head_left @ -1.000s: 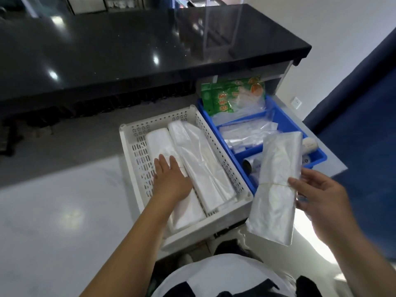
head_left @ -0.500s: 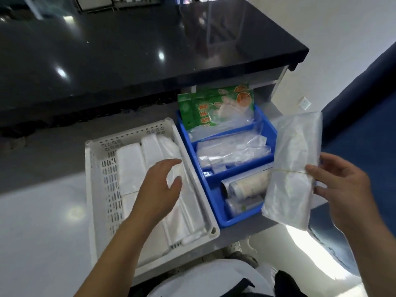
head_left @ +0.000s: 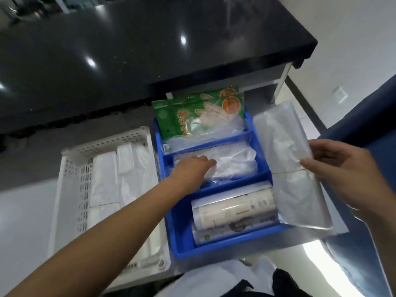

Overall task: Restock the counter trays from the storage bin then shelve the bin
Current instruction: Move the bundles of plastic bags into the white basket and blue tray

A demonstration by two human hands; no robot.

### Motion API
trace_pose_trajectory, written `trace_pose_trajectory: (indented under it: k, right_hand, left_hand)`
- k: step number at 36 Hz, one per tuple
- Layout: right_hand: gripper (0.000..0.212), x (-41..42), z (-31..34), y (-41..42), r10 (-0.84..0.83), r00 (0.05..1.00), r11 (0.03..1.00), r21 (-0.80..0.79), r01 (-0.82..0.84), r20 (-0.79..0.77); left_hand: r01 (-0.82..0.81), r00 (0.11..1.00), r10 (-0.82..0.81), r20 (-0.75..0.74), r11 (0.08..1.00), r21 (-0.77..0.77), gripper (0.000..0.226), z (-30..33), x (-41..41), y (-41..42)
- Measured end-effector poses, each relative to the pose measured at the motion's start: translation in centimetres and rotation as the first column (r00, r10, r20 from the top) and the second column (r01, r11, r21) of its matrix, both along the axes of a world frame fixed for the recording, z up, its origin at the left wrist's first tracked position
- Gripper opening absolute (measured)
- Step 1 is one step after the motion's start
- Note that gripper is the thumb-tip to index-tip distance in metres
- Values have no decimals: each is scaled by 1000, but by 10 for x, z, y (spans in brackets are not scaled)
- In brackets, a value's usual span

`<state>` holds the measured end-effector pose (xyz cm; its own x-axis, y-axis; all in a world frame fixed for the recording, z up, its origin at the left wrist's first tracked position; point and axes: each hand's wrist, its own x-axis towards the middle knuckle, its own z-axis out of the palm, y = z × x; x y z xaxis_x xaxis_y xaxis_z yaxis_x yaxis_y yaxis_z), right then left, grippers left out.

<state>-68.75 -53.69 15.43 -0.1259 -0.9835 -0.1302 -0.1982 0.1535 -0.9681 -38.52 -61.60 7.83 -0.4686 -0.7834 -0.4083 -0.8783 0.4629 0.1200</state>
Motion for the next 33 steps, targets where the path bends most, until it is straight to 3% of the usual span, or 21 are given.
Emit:
trace_pose_trajectory:
  k: [10,16,21,25,33]
  right_hand:
    - [32,-20,6,-13,21,998,1000,-23,-20,67]
    - [37,-21,13,-18,37,999,998,-56,-35,27]
    - [37,-16,26,-20,70,996,996,-53,-72,-47]
    - [26,-11,38,-29,127,942,983,-90,-162,-311]
    - [29,41,44,-71,299,652,892,-38,-450,-696]
  left_hand:
    - [89,994,-81,74,990,-107,45,1,-7,-4]
    - [97,992,-85,89,985,-143,29,5,-10,-2]
    - [48,998,-43,44,993,-109,34,14,-9,1]
    - [-7,1000,7,-2,996,-88,29,24,-5,12]
    - [-76,991,70,-114,996,-52,36,52,0,32]
